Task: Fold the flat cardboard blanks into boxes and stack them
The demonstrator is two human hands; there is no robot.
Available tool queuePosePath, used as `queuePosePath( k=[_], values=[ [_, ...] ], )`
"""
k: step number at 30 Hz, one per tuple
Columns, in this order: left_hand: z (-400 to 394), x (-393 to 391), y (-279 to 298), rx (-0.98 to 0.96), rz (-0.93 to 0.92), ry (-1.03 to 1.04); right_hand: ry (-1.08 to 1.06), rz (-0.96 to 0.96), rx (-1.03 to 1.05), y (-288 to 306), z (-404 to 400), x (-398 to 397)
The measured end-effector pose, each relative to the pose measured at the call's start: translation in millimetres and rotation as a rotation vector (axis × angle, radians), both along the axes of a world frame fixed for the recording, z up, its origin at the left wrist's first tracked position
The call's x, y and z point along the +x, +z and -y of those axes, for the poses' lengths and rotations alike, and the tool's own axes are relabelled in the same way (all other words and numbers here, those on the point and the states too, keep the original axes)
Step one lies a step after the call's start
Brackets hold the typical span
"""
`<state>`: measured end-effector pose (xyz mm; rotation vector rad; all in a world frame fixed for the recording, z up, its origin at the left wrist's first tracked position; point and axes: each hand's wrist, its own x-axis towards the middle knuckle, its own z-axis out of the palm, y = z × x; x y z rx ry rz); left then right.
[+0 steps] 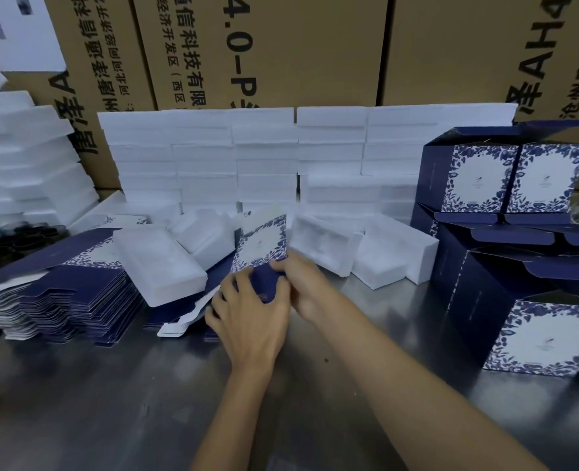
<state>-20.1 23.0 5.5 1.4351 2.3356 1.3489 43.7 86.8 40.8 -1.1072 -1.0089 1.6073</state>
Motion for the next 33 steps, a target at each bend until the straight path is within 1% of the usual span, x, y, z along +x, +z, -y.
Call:
queuePosePath(
  k=[5,8,11,12,13,15,16,17,19,23,26,31,33],
  values=[
    [6.4,14.1,2.5,0.228,-0.132,-0.008,-0.095,0.094,0.157,6.9,3.6,47.5],
    [7.7,15.2,1.3,0.267,-0.086,-0.033,-0.238,0.08,0.196,3.8,10.9,86.5],
    [5.5,12.3,3.1,0.185,0.103,-0.046,-0.36,0.07,0.192,-7.2,24.0,128.3],
    [5.0,11.0,3.7,0.142,0.188,-0.079,-0.386,0.062,0.196,-11.6,29.2,140.1],
    [5.1,9.8,5.0,0.101,0.313,-0.149,-0.413,0.039,0.195,-16.0,35.0,150.0],
    [7.5,10.1,9.6,0.029,0.64,-0.363,-0.464,-0.01,0.174,-24.8,44.8,165.4],
    [8.6,10.7,10.8,-0.002,0.745,-0.458,-0.477,-0.023,0.164,-28.5,48.7,171.3],
    [9.9,11.0,10.1,-0.009,0.788,-0.524,-0.481,-0.033,0.159,-31.7,52.4,176.1],
    [12.8,12.2,6.0,0.039,0.829,-0.586,-0.471,-0.06,0.156,-36.5,57.7,181.8],
    [17.2,20.8,-0.7,0.148,0.886,-0.631,-0.444,-0.073,0.139,-49.3,64.0,185.0],
    [17.3,25.1,-2.9,0.237,0.922,-0.719,-0.366,-0.13,0.12,-56.2,65.5,182.2],
    [15.3,27.8,-8.2,0.359,0.816,-0.701,-0.212,-0.222,0.092,-59.7,67.2,182.0],
    [15.9,32.8,-11.3,0.379,0.688,-0.663,-0.173,-0.204,0.086,-58.9,69.3,181.6]
  ],
)
